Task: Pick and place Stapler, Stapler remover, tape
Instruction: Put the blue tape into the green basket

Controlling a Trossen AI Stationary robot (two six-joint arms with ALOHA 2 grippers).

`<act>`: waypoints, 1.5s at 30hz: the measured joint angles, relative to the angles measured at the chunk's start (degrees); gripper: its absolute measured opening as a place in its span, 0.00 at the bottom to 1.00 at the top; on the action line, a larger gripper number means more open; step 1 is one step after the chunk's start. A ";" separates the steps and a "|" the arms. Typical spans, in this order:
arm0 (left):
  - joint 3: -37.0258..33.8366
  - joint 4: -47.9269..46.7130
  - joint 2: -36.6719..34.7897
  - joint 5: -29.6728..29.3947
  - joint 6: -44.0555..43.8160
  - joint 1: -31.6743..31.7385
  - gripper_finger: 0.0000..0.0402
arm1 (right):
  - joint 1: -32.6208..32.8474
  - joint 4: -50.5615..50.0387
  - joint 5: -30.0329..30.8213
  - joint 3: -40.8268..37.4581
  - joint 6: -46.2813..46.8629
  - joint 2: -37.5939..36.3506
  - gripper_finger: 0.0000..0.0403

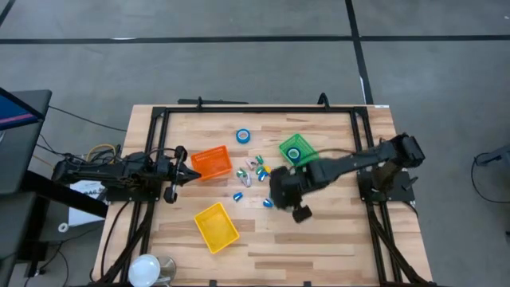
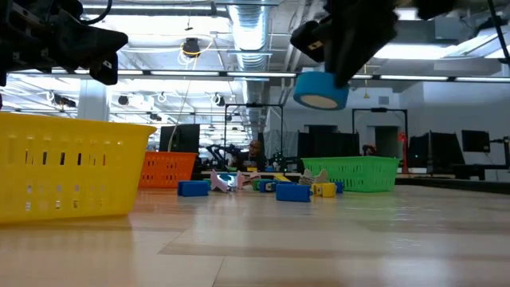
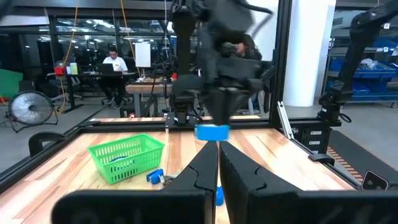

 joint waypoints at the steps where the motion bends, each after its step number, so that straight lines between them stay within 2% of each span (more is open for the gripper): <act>1: 0.00 0.04 0.00 0.00 0.00 0.00 0.02 | -1.45 -0.61 0.00 0.00 0.05 -0.62 0.10; 11: 0.00 0.09 0.00 0.00 -0.01 0.01 0.02 | -15.33 -7.79 0.00 -0.11 0.61 -2.73 0.09; 24: 0.00 0.06 0.00 0.02 0.00 0.00 0.02 | -28.36 -9.64 0.00 -3.96 2.81 -2.46 0.09; 33: 0.00 0.07 0.00 0.02 -0.01 0.00 0.02 | -31.78 -9.54 -0.02 -6.72 2.54 -2.46 0.09; 45: 0.00 0.06 0.00 0.00 0.00 0.00 0.02 | -29.93 -9.57 -0.92 -8.81 6.94 -2.46 0.09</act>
